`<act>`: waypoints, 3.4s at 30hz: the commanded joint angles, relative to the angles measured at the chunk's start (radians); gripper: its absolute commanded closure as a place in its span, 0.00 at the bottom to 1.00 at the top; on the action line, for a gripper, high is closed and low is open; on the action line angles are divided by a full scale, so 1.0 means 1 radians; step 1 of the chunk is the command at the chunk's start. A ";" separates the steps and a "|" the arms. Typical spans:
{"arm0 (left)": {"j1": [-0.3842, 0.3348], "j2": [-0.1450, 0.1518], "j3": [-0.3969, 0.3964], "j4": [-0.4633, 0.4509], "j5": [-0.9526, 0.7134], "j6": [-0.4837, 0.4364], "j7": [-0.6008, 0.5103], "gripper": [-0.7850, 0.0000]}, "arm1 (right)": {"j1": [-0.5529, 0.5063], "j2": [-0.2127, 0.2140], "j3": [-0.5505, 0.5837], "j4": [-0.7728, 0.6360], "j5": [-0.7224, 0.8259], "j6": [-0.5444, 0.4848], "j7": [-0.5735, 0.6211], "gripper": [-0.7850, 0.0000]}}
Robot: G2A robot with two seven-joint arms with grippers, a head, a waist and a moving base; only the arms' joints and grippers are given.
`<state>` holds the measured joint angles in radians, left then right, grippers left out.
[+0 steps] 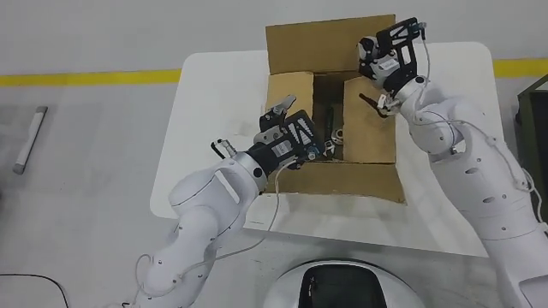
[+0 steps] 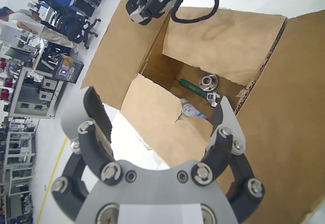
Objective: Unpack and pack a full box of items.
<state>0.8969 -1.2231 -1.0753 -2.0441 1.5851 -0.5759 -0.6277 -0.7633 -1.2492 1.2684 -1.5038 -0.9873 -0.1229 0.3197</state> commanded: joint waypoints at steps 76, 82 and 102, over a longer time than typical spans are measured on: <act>-0.213 -0.135 0.342 0.304 0.306 0.035 -0.288 0.00 | -0.395 0.053 0.254 -0.407 -0.046 -0.037 0.006 1.00; -0.259 -0.172 0.390 0.340 0.318 0.046 -0.462 0.00 | -0.386 0.053 0.243 -0.400 -0.047 -0.045 0.006 1.00; -0.264 -0.234 0.358 0.407 0.308 0.108 -0.643 1.00 | -0.367 0.058 0.204 -0.374 -0.006 -0.122 0.100 1.00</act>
<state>0.6294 -1.4563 -0.7107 -1.6339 1.8932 -0.4719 -1.2695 -1.1318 -1.1922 1.4750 -1.8791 -0.9957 -0.2333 0.4064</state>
